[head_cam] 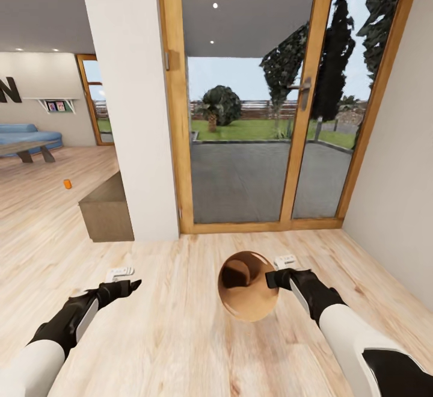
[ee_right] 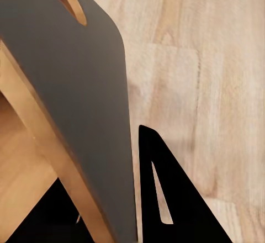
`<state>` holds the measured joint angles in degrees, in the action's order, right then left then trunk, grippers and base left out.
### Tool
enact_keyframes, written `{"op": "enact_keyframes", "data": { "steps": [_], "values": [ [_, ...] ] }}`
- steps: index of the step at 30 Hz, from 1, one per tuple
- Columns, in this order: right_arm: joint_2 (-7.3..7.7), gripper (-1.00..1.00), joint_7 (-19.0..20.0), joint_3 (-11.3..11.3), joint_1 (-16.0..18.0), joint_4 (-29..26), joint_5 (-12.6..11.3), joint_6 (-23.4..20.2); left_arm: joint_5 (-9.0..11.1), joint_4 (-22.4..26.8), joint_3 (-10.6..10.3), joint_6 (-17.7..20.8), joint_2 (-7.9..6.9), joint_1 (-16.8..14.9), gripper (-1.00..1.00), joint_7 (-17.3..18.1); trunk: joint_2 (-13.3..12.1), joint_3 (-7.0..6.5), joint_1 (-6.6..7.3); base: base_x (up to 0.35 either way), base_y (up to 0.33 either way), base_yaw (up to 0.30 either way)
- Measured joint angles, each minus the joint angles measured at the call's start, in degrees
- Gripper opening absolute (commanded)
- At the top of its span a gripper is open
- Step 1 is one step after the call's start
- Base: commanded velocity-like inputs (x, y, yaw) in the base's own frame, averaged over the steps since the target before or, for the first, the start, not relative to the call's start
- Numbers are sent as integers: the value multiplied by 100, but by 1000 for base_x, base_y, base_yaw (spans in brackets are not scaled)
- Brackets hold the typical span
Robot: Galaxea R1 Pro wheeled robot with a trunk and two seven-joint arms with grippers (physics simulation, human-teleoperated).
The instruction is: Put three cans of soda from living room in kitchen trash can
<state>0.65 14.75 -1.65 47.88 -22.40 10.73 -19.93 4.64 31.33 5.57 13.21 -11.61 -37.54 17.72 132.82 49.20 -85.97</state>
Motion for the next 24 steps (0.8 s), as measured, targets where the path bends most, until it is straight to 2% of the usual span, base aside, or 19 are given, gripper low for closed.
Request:
{"op": "enact_keyframes", "data": {
  "steps": [10,13,20,24],
  "values": [
    [28,-100,103,-24,-81,0,7,101,-8,-155,-9,-310,-2,10,100,-7,-401,-179,220,0,0,0],
    [29,-100,110,-32,-164,-4,-3,418,-9,-305,-14,-528,-1,27,100,-39,-521,-233,286,0,0,0],
    [25,-100,110,-11,-360,0,17,787,-14,-419,-25,-703,0,49,100,-84,-802,-359,439,0,0,0],
    [19,-100,104,2,-462,6,37,1178,-18,-440,-33,-840,0,59,100,-107,-963,-431,527,0,0,0]
  ]
}}
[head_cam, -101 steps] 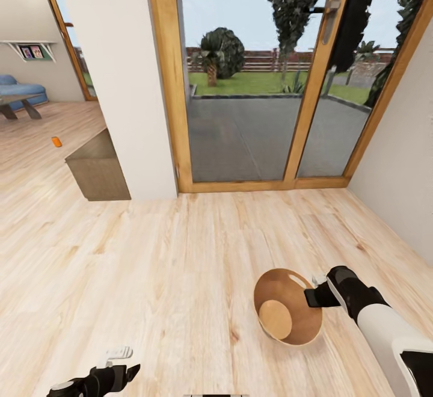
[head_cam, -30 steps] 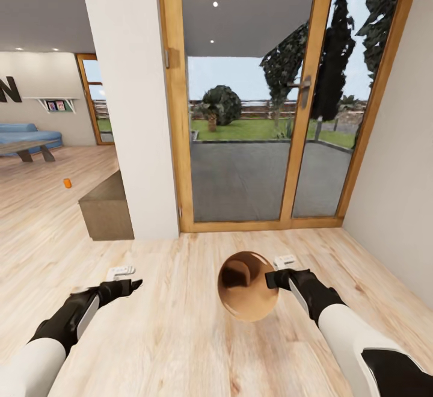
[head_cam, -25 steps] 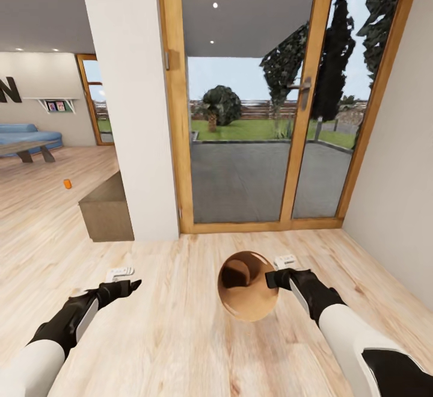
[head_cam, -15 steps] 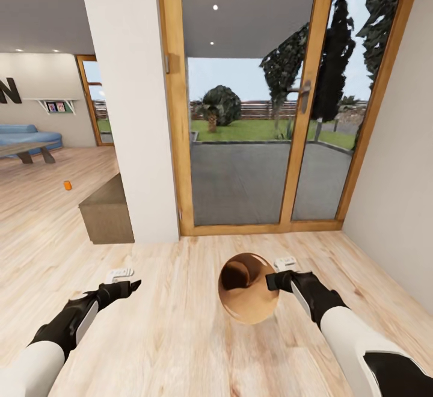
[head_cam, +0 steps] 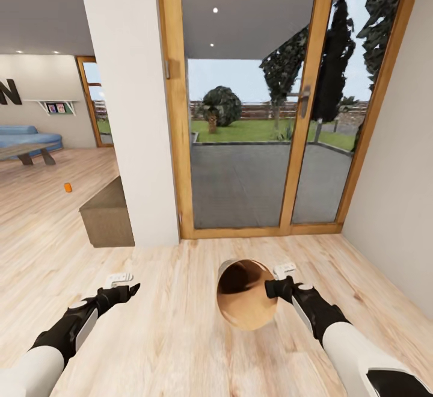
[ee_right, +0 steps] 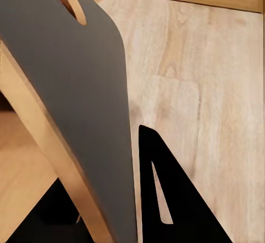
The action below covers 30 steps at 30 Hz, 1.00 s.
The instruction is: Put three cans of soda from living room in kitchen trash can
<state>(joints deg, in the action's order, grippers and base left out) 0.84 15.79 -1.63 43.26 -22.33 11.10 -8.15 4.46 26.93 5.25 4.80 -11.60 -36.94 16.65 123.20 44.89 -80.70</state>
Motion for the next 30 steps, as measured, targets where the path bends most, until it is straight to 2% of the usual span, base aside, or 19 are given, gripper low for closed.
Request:
{"op": "enact_keyframes", "data": {
  "steps": [3,7,9,10,12,14,15,16,17,19,20,21,22,23,25,28,29,30],
  "values": [
    [3,-100,-3,9,-155,8,24,241,1,-84,1,-98,0,67,100,-8,-121,-53,66,0,0,0],
    [12,-100,1,-13,-231,1,15,355,2,-136,2,-197,-3,150,100,-10,-281,-125,154,0,0,0],
    [50,-100,-4,-19,-303,2,32,395,5,-148,-2,-338,-2,305,100,-8,-361,-161,197,0,0,0],
    [120,-100,14,-21,-380,-5,-31,412,5,-149,-4,-448,-1,434,100,-7,-401,-179,220,0,0,0],
    [315,-100,-11,-17,-546,37,46,484,9,-151,-9,-620,-1,627,100,-9,-482,-215,263,0,0,0],
    [446,-100,18,-19,-731,44,1,721,10,-155,-12,-821,-1,778,100,-9,-562,-251,307,0,0,0],
    [619,-100,324,-22,-976,-23,-67,1302,9,-151,-12,-1122,-2,974,100,-8,-600,-267,330,0,0,0],
    [763,-100,675,-116,-1178,-34,-117,1731,18,-115,-9,-1351,0,1154,100,-3,-640,-286,352,0,0,0],
    [868,-100,919,-140,-1308,-18,-123,1930,23,-83,-10,-1483,22,1252,100,0,-681,-304,374,0,0,0],
    [1060,-100,1255,-476,-1582,65,-287,2244,22,48,-12,-1647,50,1374,100,3,-762,-340,418,0,0,0],
    [1101,-100,1307,-593,-1635,87,-326,2327,22,97,-12,-1671,54,1396,100,5,-802,-358,439,0,0,0],
    [1118,-100,1371,-620,-1706,-9,-323,2468,22,148,-15,-1690,58,1422,100,7,-842,-376,461,0,0,0],
    [1147,-100,1466,-753,-1886,-52,-435,2861,21,359,-16,-1728,63,1565,100,8,-881,-395,484,0,0,0],
    [1154,-100,1445,-805,-1948,-43,-435,2914,21,470,-18,-1737,67,1639,100,8,-922,-413,505,0,0,0],
    [1152,-100,1510,-757,-2064,-105,-316,3184,18,884,-21,-1754,76,1922,100,-9,-1002,-448,549,0,0,0],
    [1148,-100,1501,-841,-2136,-237,-422,3262,19,1357,-19,-1763,82,2276,100,-38,-1123,-503,615,0,0,0],
    [1140,-100,1494,-845,-2247,-408,-416,3324,18,1741,-17,-1770,83,2566,100,-55,-1162,-520,637,0,0,0],
    [1137,-100,1487,-825,-2295,-476,-386,3354,20,1851,-17,-1773,85,2649,100,-59,-1203,-538,659,0,0,0]
  ]
}}
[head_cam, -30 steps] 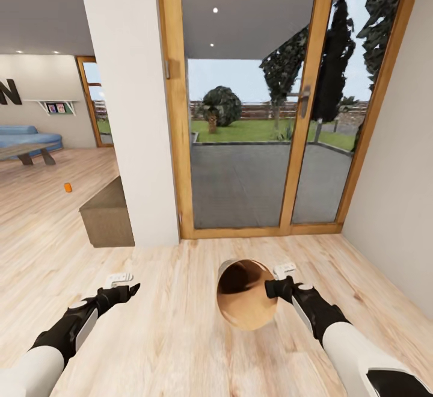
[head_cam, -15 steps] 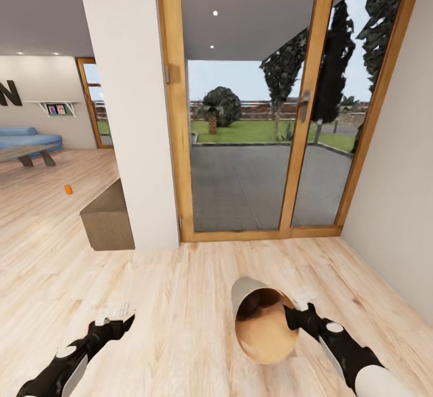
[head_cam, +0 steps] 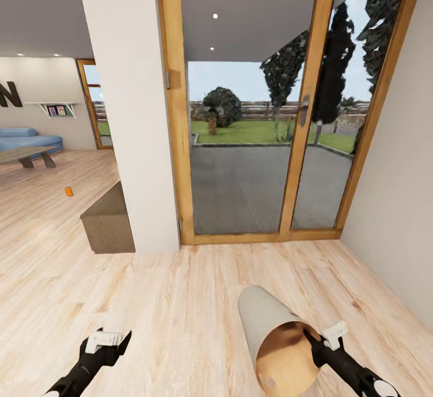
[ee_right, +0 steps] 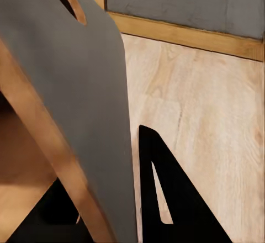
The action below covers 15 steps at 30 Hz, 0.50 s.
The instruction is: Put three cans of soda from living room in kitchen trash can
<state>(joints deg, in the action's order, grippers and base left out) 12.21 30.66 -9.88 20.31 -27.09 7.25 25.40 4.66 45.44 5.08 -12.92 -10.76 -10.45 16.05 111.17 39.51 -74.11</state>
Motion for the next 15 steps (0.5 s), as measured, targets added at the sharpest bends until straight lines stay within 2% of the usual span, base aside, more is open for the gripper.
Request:
{"op": "enact_keyframes", "data": {
  "steps": [5,15],
  "values": [
    [-12,-100,-201,-4,-286,-430,-4,28,1,350,2,-12,-1,254,100,-12,-201,-90,110,0,0,0],
    [-54,-100,-306,11,-364,-489,24,31,-4,396,3,-25,-1,304,100,-21,-602,-269,329,0,0,0]
  ]
}}
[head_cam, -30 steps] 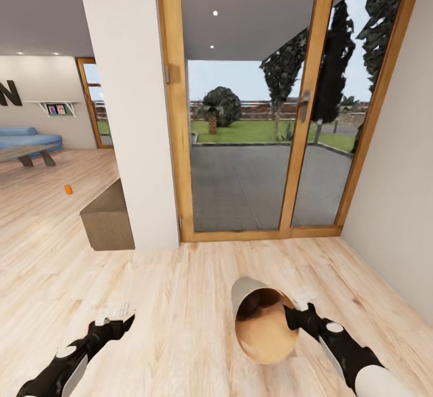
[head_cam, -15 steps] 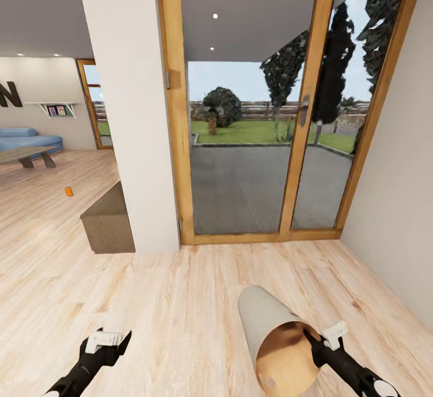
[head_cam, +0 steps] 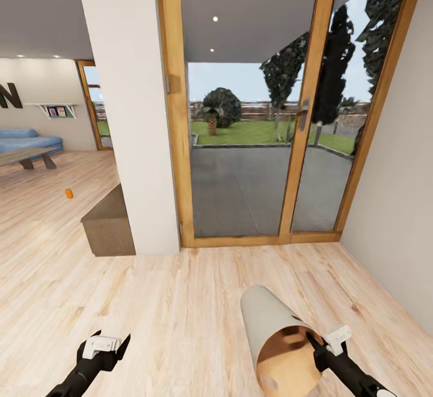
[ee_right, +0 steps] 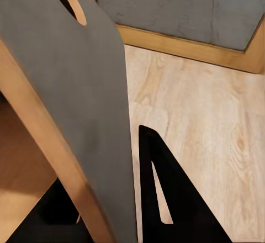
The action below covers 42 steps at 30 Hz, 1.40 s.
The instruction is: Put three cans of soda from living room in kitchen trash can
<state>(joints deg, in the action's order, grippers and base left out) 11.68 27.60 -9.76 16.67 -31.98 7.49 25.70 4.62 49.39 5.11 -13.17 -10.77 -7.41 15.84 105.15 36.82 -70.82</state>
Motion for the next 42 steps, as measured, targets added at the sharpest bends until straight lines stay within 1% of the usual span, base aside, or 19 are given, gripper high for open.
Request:
{"op": "enact_keyframes", "data": {
  "steps": [2,5,9,12,14,17,19,24,27,28,29,30,31,33,35,37,38,40,42],
  "values": [
    [11,-100,-7,-4,-4,9,5,-7,3,-5,2,0,-2,1,100,-1,-80,-36,44,0,0,0],
    [33,-100,-5,1,-7,18,149,-10,4,-5,5,-1,-3,2,100,0,-201,-90,110,0,0,0],
    [64,-100,-11,-20,-6,36,626,-27,4,-6,7,1,-4,2,100,1,-361,-162,198,0,0,0],
    [70,-100,-15,-41,-8,42,768,-38,4,-3,11,0,-4,2,100,4,-481,-215,264,0,0,0],
    [77,-100,-27,-58,-7,88,767,-45,4,-10,12,2,-4,3,100,5,-561,-252,308,0,0,0],
    [99,-100,-29,-42,-11,256,854,-10,4,-22,10,4,-1,2,100,6,-682,-305,373,0,0,0],
    [101,-100,-30,-43,-11,303,842,21,4,-7,4,3,1,2,100,6,-762,-341,417,0,0,0],
    [59,-100,-32,-32,-76,344,847,392,5,76,0,-73,-3,7,100,19,-962,-431,527,0,0,0],
    [56,-100,-30,-43,-114,329,845,507,4,311,-1,-222,-4,166,100,46,-1083,-485,593,0,0,0],
    [57,-100,-25,-41,-186,183,866,619,9,725,-1,-272,-4,435,100,59,-1122,-502,615,0,0,0],
    [54,-100,-23,-46,-291,5,807,718,10,922,3,-286,-4,610,100,62,-1162,-521,637,0,0,0],
    [56,-100,-37,-71,-362,-90,751,716,11,1001,6,-291,-4,693,100,64,-1203,-539,659,0,0,0],
    [56,-100,-40,-76,-440,-185,753,726,11,1062,7,-294,-4,760,100,66,-1243,-557,681,0,0,0],
    [45,-100,-24,-55,-744,-553,823,825,12,1197,8,-303,-7,914,100,80,-1323,-592,725,0,0,0],
    [41,-100,-20,-50,-892,-725,867,888,13,1246,3,-308,-10,971,100,90,-1404,-628,769,0,0,0],
    [43,-100,-29,-72,-947,-798,766,942,13,1266,2,-312,-11,994,100,96,-1484,-665,813,0,0,0],
    [46,-100,-17,-77,-1022,-859,723,1075,25,1289,1,-310,-34,1016,100,152,-1524,-683,835,0,0,0],
    [51,-100,9,-64,-1076,-880,822,1165,32,1297,3,-310,-44,1025,100,262,-1604,-718,879,0,0,0],
    [64,-100,45,-61,-1122,-908,832,1239,31,1302,14,-309,-30,1032,100,472,-1684,-754,923,0,0,0]
  ]
}}
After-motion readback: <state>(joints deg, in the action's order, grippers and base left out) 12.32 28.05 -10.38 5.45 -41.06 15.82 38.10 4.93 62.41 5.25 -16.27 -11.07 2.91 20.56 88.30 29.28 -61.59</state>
